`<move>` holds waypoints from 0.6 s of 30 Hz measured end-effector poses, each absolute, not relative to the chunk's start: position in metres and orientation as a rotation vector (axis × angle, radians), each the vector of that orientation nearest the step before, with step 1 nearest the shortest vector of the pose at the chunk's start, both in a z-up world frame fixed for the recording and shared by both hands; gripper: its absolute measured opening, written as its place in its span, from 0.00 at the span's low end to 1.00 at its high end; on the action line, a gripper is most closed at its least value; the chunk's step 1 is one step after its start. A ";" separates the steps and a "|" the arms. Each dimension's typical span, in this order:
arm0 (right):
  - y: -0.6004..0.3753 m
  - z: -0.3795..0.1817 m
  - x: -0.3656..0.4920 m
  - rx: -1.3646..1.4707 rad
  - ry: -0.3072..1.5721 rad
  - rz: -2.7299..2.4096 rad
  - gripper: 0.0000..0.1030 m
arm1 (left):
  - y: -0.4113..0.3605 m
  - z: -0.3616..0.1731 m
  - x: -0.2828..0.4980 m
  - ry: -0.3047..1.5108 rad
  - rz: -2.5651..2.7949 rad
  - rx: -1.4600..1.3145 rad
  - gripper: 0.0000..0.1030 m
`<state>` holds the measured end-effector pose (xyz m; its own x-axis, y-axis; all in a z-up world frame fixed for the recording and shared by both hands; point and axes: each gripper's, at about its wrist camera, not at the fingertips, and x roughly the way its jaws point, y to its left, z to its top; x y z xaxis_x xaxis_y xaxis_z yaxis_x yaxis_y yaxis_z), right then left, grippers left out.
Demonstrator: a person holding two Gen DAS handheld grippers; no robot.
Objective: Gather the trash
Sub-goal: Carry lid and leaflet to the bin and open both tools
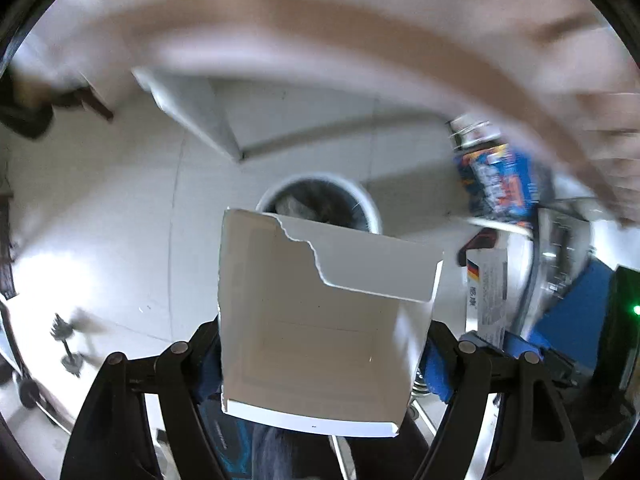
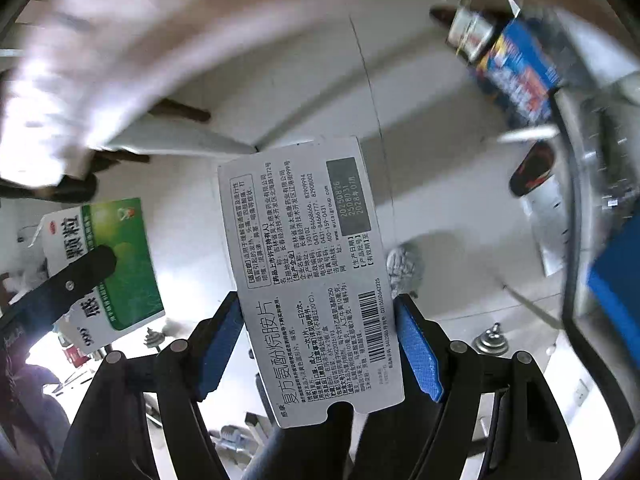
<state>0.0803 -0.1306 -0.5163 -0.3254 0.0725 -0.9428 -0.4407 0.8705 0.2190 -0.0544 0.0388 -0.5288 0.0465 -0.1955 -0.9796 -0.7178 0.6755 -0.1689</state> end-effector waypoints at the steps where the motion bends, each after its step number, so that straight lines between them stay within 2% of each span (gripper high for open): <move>1: -0.129 -0.543 0.079 -0.276 1.850 0.527 0.75 | 0.041 -0.561 -0.053 1.520 0.455 -0.820 0.74; 4: -0.124 -0.617 0.076 -0.279 1.884 0.512 0.75 | 0.048 -0.638 -0.051 1.560 0.425 -0.901 0.75; 7: -0.116 -0.677 0.075 -0.290 1.892 0.507 0.75 | 0.053 -0.690 -0.050 1.578 0.410 -0.914 0.79; 8: -0.113 -0.693 0.074 -0.297 1.893 0.513 0.75 | 0.053 -0.699 -0.051 1.588 0.418 -0.907 0.81; 9: -0.111 -0.705 0.073 -0.299 1.896 0.512 0.75 | 0.055 -0.711 -0.053 1.595 0.425 -0.906 0.87; 10: -0.108 -0.719 0.072 -0.292 1.901 0.510 0.75 | 0.055 -0.716 -0.055 1.597 0.423 -0.911 0.99; 13: -0.102 -0.740 0.065 -0.255 1.914 0.545 0.76 | 0.058 -0.723 -0.067 1.590 0.448 -0.918 1.00; 14: -0.100 -0.743 0.063 -0.228 1.909 0.562 0.78 | 0.060 -0.722 -0.072 1.585 0.461 -0.916 1.00; 15: -0.098 -0.746 0.065 -0.223 1.903 0.570 0.93 | 0.061 -0.719 -0.077 1.571 0.474 -0.916 1.00; 16: -0.097 -0.743 0.064 -0.222 1.880 0.572 1.00 | 0.061 -0.714 -0.081 1.555 0.490 -0.909 1.00; 18: -0.095 -0.735 0.064 -0.232 1.849 0.570 1.00 | 0.061 -0.704 -0.089 1.551 0.535 -0.860 1.00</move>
<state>0.0643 -0.0947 -0.7346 -0.3493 0.1171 -0.9297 -0.4270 0.8633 0.2692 -0.0886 0.0613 -0.7039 -0.0022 -0.2196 -0.9756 -0.7742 0.6179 -0.1373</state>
